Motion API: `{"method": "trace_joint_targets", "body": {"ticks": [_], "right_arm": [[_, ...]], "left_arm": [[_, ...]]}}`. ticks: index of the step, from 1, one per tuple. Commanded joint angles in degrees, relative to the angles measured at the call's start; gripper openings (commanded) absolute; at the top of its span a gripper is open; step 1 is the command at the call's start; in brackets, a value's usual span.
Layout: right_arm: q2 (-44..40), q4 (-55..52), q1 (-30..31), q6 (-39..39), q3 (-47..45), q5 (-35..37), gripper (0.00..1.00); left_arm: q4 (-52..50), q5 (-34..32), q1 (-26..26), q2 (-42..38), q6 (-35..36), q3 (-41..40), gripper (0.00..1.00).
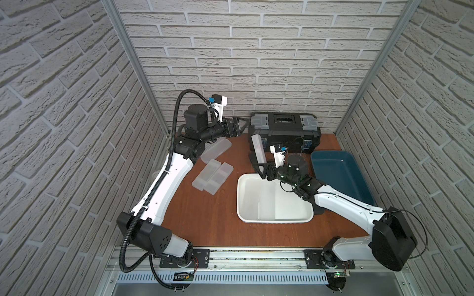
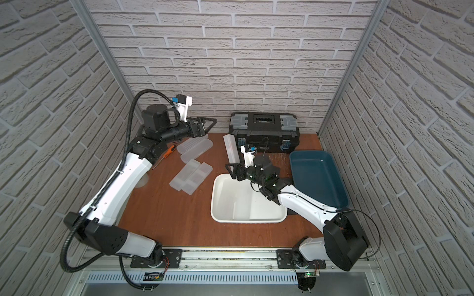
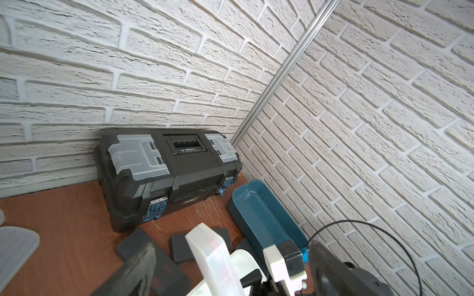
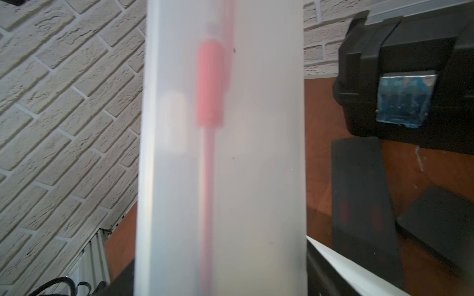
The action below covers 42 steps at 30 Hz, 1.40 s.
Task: Place the pencil cases by color into the storage box
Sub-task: Place the pencil case at the storage box.
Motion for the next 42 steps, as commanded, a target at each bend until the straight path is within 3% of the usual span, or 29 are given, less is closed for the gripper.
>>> {"method": "trace_joint_targets", "body": {"ticks": [1,6,16,23,33,42], "right_arm": [[-4.34,-6.60,0.91,-3.65,0.98,8.00,0.51],[-8.69,-16.90,1.28,-2.73,0.43,17.13,0.51],[-15.30,-33.04,2.75,0.06,-1.25,26.27,0.52],[-14.71,-42.22,6.99,3.51,-0.98,32.48,0.51],[-7.47,-50.74,12.94,10.42,1.35,34.98,0.51],[-5.60,-57.62,13.68,13.43,2.46,35.42,0.50]], "left_arm": [[0.10,-4.62,0.20,-2.44,0.90,-2.55,0.92],[-1.55,-10.08,-0.23,-5.52,3.04,-7.40,0.92],[0.60,-14.12,-1.46,-11.22,3.91,-19.55,0.92],[1.35,-18.82,-3.88,-16.53,5.35,-26.87,0.92],[5.72,-19.00,-4.76,-22.60,4.49,-37.50,0.91],[7.88,-18.27,-4.78,-24.31,5.40,-40.43,0.92]]}}
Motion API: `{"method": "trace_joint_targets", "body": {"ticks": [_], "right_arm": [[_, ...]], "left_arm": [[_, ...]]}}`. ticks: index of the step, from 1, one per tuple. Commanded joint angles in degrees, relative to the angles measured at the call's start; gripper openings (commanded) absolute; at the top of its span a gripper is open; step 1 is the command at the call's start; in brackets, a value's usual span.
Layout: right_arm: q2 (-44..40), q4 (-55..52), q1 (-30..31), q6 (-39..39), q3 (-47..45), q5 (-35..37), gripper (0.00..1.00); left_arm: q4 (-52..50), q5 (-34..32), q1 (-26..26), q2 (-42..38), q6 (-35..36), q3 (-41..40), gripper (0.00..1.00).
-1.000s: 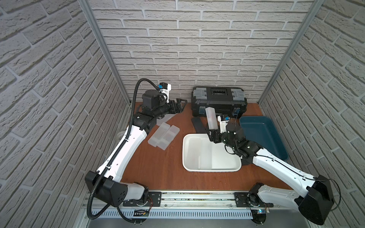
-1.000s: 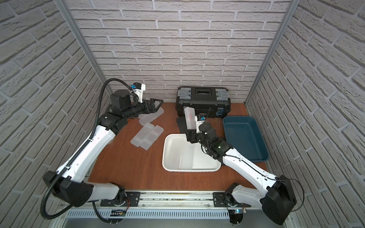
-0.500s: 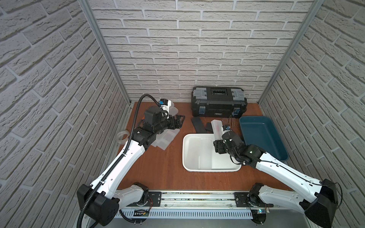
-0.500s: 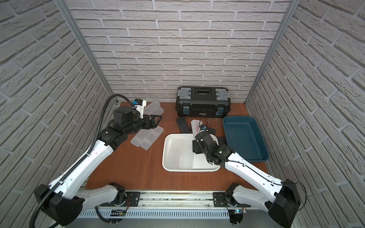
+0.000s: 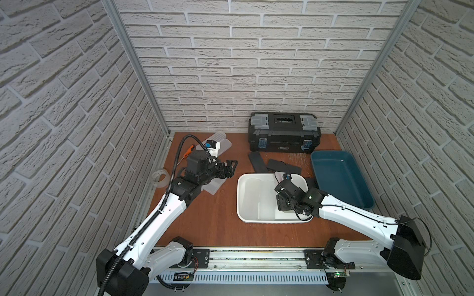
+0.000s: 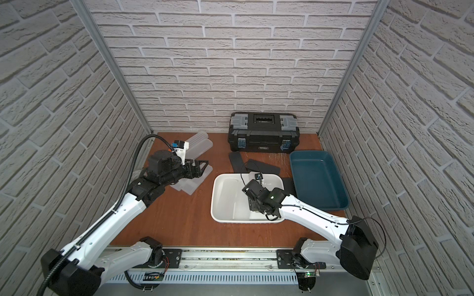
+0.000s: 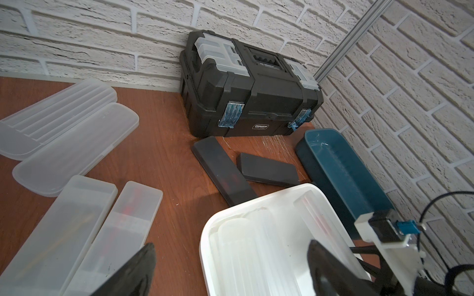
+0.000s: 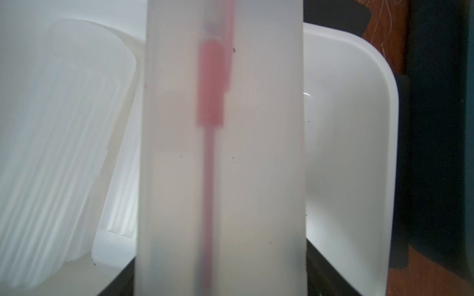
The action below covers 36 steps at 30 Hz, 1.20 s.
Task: Place the pencil cases by color into the storage box
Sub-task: Place the pencil case at the storage box.
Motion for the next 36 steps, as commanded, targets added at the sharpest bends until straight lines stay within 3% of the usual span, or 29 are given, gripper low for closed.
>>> {"method": "trace_joint_targets", "body": {"ticks": [1,14,36], "right_arm": [[0.49,-3.44,0.32,1.96,2.70,2.49,0.50],[7.80,-6.48,0.10,2.83,5.00,3.75,0.50],[14.53,-0.74,-3.99,-0.37,3.70,1.98,0.51]], "left_arm": [[4.25,-0.19,-0.24,-1.20,1.54,-0.89,0.92],[5.22,0.54,-0.22,-1.63,2.08,-2.62,0.92],[6.85,1.82,-0.23,-3.26,1.10,-4.86,0.91]]}}
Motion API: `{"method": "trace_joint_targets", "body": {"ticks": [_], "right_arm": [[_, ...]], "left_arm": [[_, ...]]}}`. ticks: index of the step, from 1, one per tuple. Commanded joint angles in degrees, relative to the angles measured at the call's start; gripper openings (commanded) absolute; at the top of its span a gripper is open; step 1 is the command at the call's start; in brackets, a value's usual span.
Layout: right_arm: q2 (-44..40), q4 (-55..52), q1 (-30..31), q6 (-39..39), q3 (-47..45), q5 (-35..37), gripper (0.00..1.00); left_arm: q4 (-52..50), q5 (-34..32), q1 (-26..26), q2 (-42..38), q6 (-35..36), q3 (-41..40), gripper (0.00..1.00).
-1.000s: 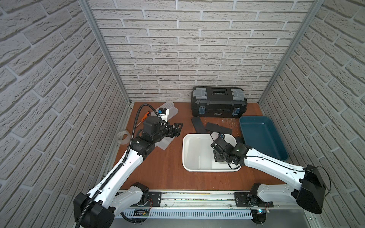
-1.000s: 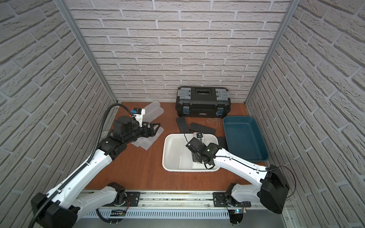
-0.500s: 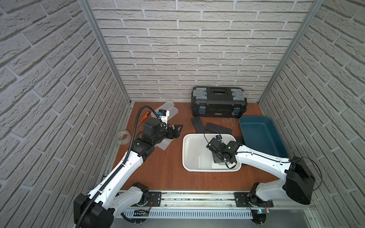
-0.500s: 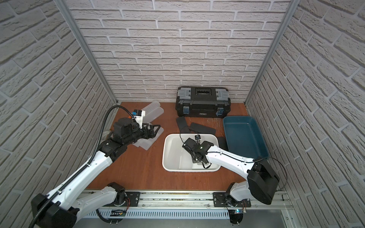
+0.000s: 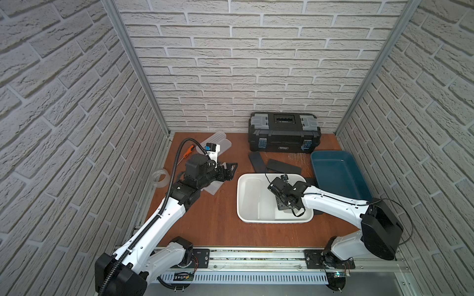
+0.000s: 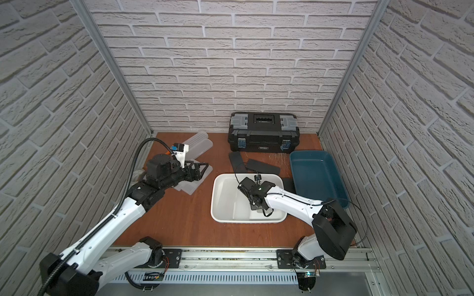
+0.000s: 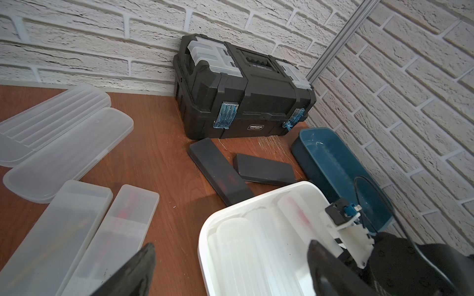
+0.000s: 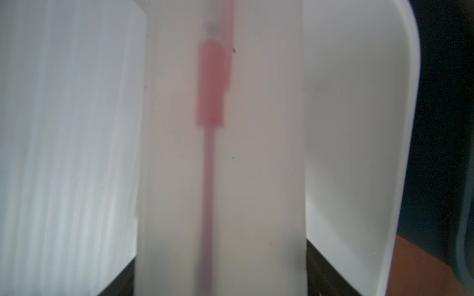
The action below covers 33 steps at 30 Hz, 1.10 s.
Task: Place the pencil cases by color into the storage box
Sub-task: Place the pencil case at the storage box.
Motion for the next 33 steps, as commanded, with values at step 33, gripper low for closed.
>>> {"method": "trace_joint_targets", "body": {"ticks": [33], "right_arm": [[4.87,9.70,-3.10,-4.67,-2.72,-3.93,0.71]], "left_arm": [[5.03,1.15,-0.35,-0.81,-1.18,-2.62,0.92]]}}
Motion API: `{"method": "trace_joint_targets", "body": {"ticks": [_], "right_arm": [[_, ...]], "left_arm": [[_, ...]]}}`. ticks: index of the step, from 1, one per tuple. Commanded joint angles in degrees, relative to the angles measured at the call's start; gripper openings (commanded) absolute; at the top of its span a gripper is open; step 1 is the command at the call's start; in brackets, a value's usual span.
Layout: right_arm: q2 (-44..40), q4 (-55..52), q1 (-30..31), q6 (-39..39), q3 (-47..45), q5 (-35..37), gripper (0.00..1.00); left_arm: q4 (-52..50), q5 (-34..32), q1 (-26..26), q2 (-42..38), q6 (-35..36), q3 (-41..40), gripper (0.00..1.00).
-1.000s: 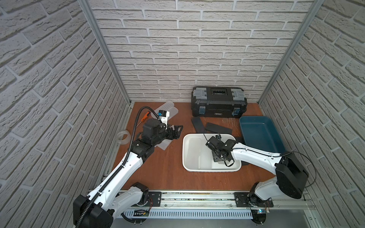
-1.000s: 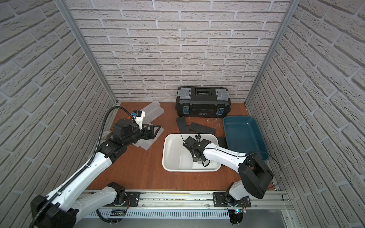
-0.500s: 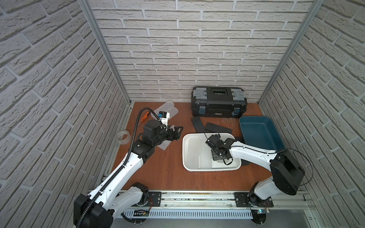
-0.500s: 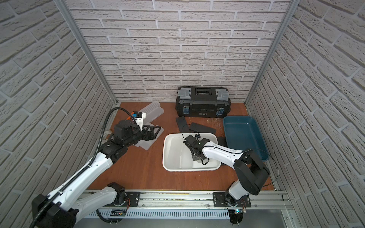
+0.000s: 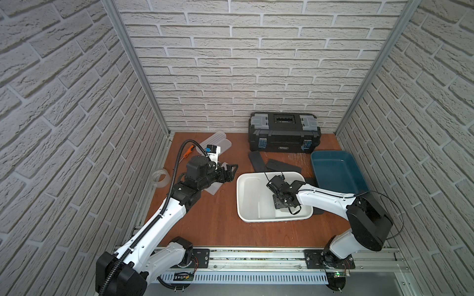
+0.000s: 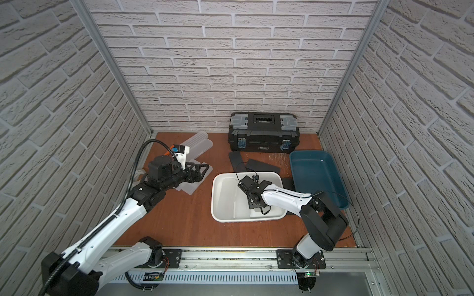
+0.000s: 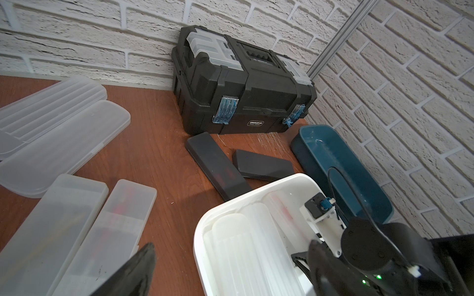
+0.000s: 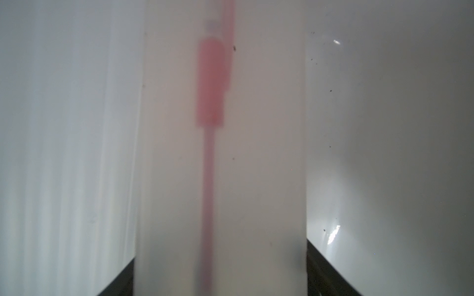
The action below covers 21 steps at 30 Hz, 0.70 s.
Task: Place the pencil cases by color into the storage box
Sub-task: Place the pencil case at the storage box.
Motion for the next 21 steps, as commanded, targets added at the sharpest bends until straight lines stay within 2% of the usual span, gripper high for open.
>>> {"method": "trace_joint_targets", "body": {"ticks": [1,14,21], "right_arm": [[-0.40,1.94,-0.25,-0.79,-1.31,-0.87,0.72],[-2.40,2.85,-0.26,-1.49,-2.55,-3.13,0.84],[-11.33,1.15,-0.28,-1.63,-3.21,-0.94,0.85]], "left_arm": [[3.63,0.65,-0.34,-0.63,-0.61,-0.65,0.91],[4.23,0.78,-0.59,-0.12,-0.82,-0.70,0.92],[2.67,0.35,-0.65,0.11,-0.21,0.35,0.92]]}}
